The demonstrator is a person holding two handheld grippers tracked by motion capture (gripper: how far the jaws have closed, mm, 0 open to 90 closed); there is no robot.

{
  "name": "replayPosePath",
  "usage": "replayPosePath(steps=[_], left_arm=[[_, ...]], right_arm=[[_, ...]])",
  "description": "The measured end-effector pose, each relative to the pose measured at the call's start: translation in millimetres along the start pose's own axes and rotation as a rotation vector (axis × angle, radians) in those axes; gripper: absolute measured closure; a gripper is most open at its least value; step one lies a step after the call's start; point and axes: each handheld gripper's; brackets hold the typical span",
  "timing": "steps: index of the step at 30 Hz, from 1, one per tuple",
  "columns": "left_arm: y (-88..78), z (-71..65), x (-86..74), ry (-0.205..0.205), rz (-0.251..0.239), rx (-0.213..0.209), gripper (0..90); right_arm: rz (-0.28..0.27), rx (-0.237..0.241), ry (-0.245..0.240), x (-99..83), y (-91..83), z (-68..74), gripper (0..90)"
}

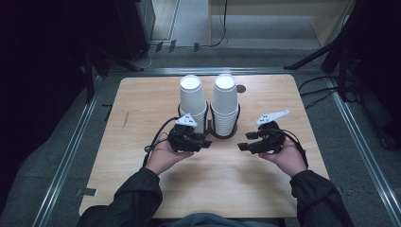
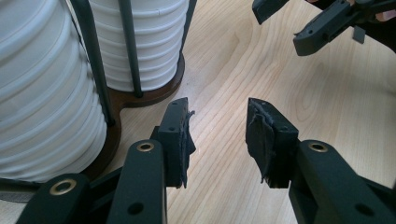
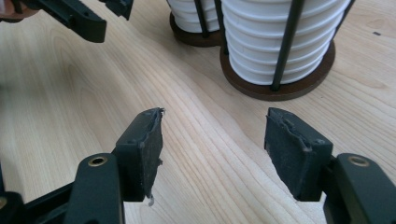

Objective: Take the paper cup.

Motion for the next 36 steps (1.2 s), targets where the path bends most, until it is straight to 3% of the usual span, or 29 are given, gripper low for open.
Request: replayPosePath(steps=[5,8,14,22,29,32,34,36], left_arm=[[1.7,5.8,0.4,-0.019,-0.005,0.022,64.2],[2.1,5.8,0.0,-0.008,-0.015,0.038,68.8],[3.9,5.0,1.9,-0.011,-0.018,0.026,71.9],[13.3,0.2,11.7,0.008,-0.024,0.042,75.5],[15.2,-2.9,27.3,0.003,-0.039,0.062,89.6],[15.9,-4.7,31.8,-0.009,-0.05,0.072,90.0],[17.8,-6.3,37.9,-0.025,-0.06,0.113,90.0],[18.3,-6.8,39.3,-0.036,-0.067,0.126,90.0]], right_arm=[[0.003,0.019,-0.013,2.3,3.5,0.7,36.9],[-0.003,0.011,-0.021,2.0,2.4,-0.3,34.9],[-0.023,-0.015,-0.002,3.0,-0.4,-2.3,32.4],[-0.017,-0.027,0.022,2.6,-5.7,-1.5,30.5],[-0.024,-0.046,0.006,18.0,-10.1,-3.6,27.1],[-0.032,-0.054,0.002,22.5,-13.1,-4.9,27.0],[-0.036,-0.062,-0.004,32.3,-19.6,-7.0,26.7],[-0.034,-0.067,-0.007,35.3,-21.6,-7.5,26.4]])
Point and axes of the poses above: each handheld gripper's, and its own axes: y roughly forward along the jaws, x roughly out of its top, z roughly to its left, and after that the axes turned 8 degrees about -x, right-handed
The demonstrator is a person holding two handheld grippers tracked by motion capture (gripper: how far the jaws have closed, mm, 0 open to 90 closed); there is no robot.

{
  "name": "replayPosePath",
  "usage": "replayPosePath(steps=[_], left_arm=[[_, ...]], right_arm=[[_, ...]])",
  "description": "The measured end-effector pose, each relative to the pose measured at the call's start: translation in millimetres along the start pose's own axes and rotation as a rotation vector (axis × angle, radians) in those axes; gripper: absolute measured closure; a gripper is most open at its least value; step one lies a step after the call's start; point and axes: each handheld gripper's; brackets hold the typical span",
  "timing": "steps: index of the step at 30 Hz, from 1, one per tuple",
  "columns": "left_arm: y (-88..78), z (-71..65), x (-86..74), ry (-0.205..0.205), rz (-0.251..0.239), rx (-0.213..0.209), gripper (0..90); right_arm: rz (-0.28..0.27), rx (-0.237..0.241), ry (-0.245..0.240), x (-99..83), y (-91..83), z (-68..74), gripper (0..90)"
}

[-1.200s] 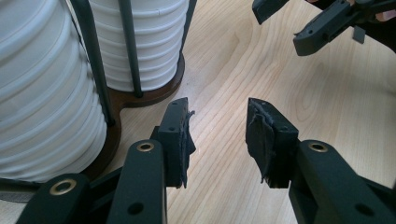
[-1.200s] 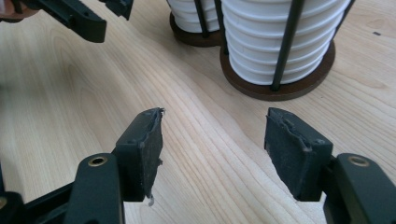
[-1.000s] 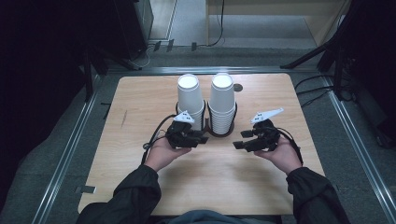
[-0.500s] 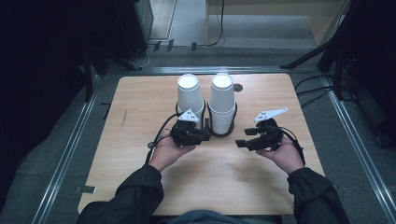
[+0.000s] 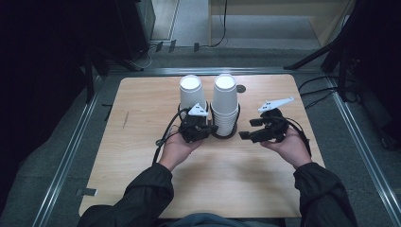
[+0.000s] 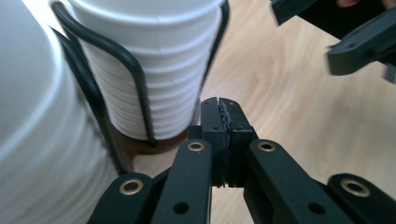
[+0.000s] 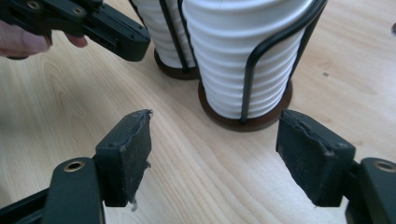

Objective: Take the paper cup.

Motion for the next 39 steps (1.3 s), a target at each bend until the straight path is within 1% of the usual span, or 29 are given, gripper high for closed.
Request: replayPosePath(steps=[1,3,6,7,8,9,10,11,13,14,15,16,17,18,19,20,22,23,24,26,30,32,34,36,37,39], left_arm=[[0.5,-1.8,3.8,-0.007,-0.006,0.028,90.0],[0.7,-3.0,6.1,-0.019,-0.007,0.029,90.0],[0.9,-2.8,8.8,-0.027,-0.005,0.04,90.0],[2.3,-2.4,11.2,-0.037,0.002,0.053,90.0],[3.1,-2.3,13.1,-0.036,0.009,0.07,90.0],[3.8,-2.2,14.4,-0.04,0.012,0.073,90.0],[4.7,-2.2,16.1,-0.041,0.015,0.087,90.0],[5.6,-2.6,17.8,-0.042,0.012,0.094,90.0],[7.9,-3.3,21.0,-0.059,0.019,0.094,90.0],[7.9,-3.3,21.0,-0.059,0.019,0.094,90.0],[9.2,-4.9,23.6,-0.058,0.028,0.109,90.0],[9.2,-4.9,23.6,-0.058,0.028,0.109,90.0],[9.4,-5.2,24.8,-0.06,0.032,0.121,90.0],[9.4,-4.7,25.4,-0.053,0.028,0.126,90.0],[8.7,-4.3,26.2,-0.048,0.027,0.13,90.0],[5.6,-2.7,27.1,-0.056,0.004,0.127,90.0],[6.1,-0.2,28.5,-0.068,0.015,0.117,90.0],[6.8,-0.4,28.7,-0.067,0.016,0.115,90.0],[8.5,-1.4,29.0,-0.065,0.022,0.11,90.0],[10.5,-2.0,29.2,-0.062,0.036,0.116,90.0],[11.3,-2.8,29.4,-0.067,0.034,0.117,90.0],[11.3,-3.4,29.5,-0.065,0.029,0.121,90.0],[11.5,-4.0,29.3,-0.063,0.028,0.124,90.0],[11.6,-4.0,29.3,-0.064,0.027,0.124,90.0],[11.7,-4.1,29.6,-0.068,0.024,0.122,90.0],[11.6,-4.4,29.7,-0.063,0.027,0.123,90.0]], right_arm=[[-0.006,-0.01,-0.006,5.4,-3.4,-1.1,25.5],[-0.011,-0.017,0.001,9.5,-6.7,-1.1,24.5],[-0.014,-0.021,-0.006,14.7,-10.3,-1.2,23.7],[-0.018,-0.023,-0.011,16.4,-11.1,-1.8,23.5],[-0.02,-0.024,-0.008,18.0,-11.8,-2.1,23.4],[-0.024,-0.022,-0.008,20.8,-12.4,-3.6,22.9],[-0.024,-0.026,-0.005,22.7,-12.7,-4.1,22.5],[-0.024,-0.028,-0.007,25.5,-12.9,-5.0,22.1],[-0.027,-0.028,-0.009,31.2,-12.8,-7.0,20.4],[-0.024,-0.035,-0.011,34.3,-12.9,-7.5,19.8],[-0.022,-0.034,-0.014,38.1,-12.7,-8.1,19.6],[-0.024,-0.036,-0.017,40.3,-12.7,-8.6,19.5],[-0.022,-0.037,-0.019,44.0,-12.5,-9.0,19.5],[-0.022,-0.037,-0.019,44.0,-12.5,-9.0,19.5],[-0.017,-0.041,-0.026,49.6,-12.2,-8.8,19.3],[-0.012,-0.041,-0.028,52.5,-12.1,-8.4,19.2],[-0.009,-0.048,-0.041,57.2,-12.5,-6.1,18.6],[-0.013,-0.05,-0.052,60.6,-12.5,-4.6,18.3],[-0.015,-0.049,-0.053,62.4,-12.5,-3.7,18.2],[-0.019,-0.049,-0.061,68.1,-11.5,-1.6,18.0],[-0.015,-0.047,-0.064,74.2,-9.5,-0.3,17.9],[-0.013,-0.034,-0.052,80.9,-7.1,-0.4,17.4],[-0.023,-0.032,-0.049,86.0,-5.0,-0.5,17.2],[-0.025,-0.033,-0.052,87.9,-4.2,-0.3,17.0],[-0.031,-0.035,-0.061,93.6,-1.8,1.2,16.2],[-0.027,-0.035,-0.065,95.8,-0.9,1.8,16.1]])
Point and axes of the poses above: each handheld gripper's, and its own axes: y roughly forward along the jaws, x roughly out of its top, z roughly to its left, and after that the axes turned 8 degrees about -x, right-handed
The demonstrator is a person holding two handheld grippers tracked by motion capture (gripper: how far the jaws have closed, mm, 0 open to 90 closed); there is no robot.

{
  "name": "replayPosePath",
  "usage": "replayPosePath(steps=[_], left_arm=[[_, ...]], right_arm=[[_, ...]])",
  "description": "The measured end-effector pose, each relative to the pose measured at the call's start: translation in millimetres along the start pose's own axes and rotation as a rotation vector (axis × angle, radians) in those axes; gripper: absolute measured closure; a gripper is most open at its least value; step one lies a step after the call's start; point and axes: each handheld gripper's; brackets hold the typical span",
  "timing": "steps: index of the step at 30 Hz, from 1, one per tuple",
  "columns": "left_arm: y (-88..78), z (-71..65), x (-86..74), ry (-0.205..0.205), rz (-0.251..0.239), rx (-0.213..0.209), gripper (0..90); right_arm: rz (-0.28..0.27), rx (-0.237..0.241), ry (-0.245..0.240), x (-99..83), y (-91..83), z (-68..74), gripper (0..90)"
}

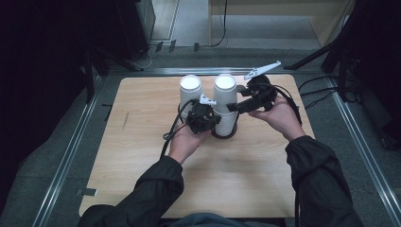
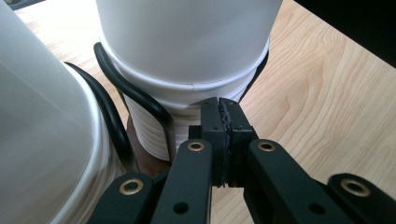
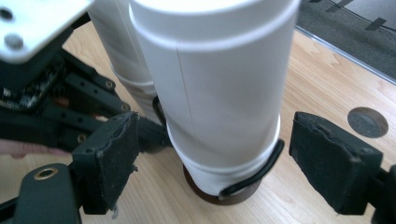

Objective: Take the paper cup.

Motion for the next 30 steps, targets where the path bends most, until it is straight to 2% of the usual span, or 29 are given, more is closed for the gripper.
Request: replayPosePath(steps=[1,5,13,16,18,20,21,24,30], left_arm=[[-0.5,0.0,-0.1,-0.005,-0.007,-0.001,90.0],[-0.8,0.3,0.0,-0.014,-0.008,-0.002,90.0],[0.2,0.6,-0.8,-0.011,0.0,0.005,90.0],[0.4,-0.1,-0.8,-0.007,-0.002,0.006,90.0],[0.6,-0.4,-0.8,-0.009,-0.004,0.007,90.0],[0.9,-0.6,-0.6,-0.012,-0.002,-0.001,90.0],[1.6,-1.3,-0.9,-0.006,-0.002,-0.001,90.0],[1.5,-0.9,-0.8,-0.009,-0.003,-0.003,90.0],[0.7,0.5,-0.9,-0.01,-0.002,-0.003,90.0]], right_arm=[[0.007,0.003,-0.024,6.5,3.2,1.2,16.2],[0.007,0.006,-0.043,16.7,8.9,1.8,16.0],[0.01,-0.047,-0.077,35.6,20.9,8.4,14.3],[0.006,-0.05,-0.103,40.5,23.8,10.8,14.3],[0.005,-0.059,-0.103,42.1,24.3,11.9,14.4],[0.006,-0.069,-0.109,45.4,24.9,13.8,17.3],[0.007,-0.093,-0.135,48.1,24.1,16.3,21.5],[0.02,-0.108,-0.136,50.5,24.4,18.2,22.2],[0.022,-0.105,-0.13,50.9,24.0,17.9,22.8]])
Point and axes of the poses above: each handheld gripper's, and its own axes: y roughly forward along the jaws, x roughly out of its top, z roughly to its left, and after that the axes turned 8 degrees about -x, right-handed
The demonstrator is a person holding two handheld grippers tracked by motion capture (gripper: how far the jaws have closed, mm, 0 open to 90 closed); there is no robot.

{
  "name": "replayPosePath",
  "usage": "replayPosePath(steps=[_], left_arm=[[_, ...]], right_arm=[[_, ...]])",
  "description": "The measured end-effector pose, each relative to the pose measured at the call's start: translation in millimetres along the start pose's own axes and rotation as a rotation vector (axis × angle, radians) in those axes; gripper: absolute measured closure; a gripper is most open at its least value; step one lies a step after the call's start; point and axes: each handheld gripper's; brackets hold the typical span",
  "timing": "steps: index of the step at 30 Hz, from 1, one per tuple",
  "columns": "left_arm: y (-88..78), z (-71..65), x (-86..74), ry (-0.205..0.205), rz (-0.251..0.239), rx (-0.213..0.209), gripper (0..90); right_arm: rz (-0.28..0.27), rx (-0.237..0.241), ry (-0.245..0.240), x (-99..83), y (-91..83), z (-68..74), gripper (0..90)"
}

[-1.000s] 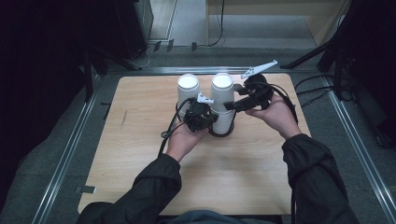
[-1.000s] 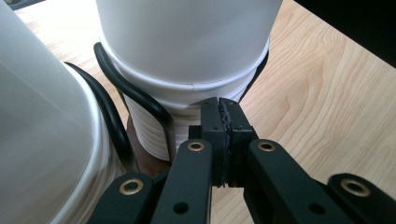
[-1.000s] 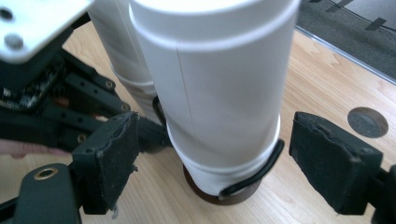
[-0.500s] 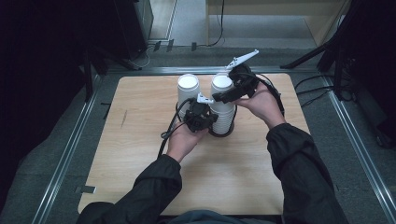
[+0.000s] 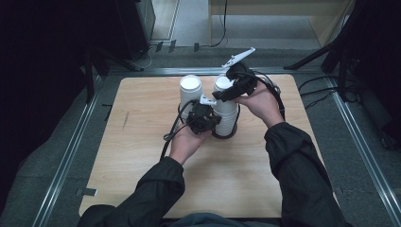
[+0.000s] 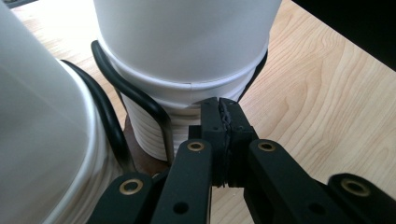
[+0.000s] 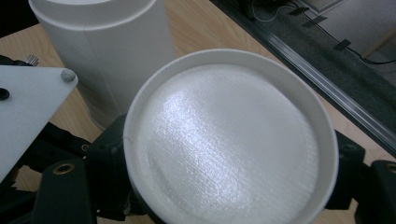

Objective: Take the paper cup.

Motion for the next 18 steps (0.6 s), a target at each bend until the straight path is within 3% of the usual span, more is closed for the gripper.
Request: replayPosePath(steps=[9,13,18], left_arm=[[-0.2,0.5,0.1,-0.002,0.0,-0.002,90.0],[-0.3,0.7,0.0,0.0,0.0,0.001,89.9],[-0.7,1.5,-0.4,-0.005,0.008,-0.008,89.5]], right_arm=[[0.001,-0.001,0.004,2.2,-1.0,-0.4,23.5],[-0.028,0.004,0.022,8.8,-9.5,-1.8,23.8],[-0.036,0.002,0.001,23.3,-25.2,-1.4,23.7]])
Point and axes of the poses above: each handheld gripper's, and its own axes: y roughly forward along the jaws, x roughly out of its top, z roughly to its left, and after that the axes turned 8 degrees about -x, right-handed
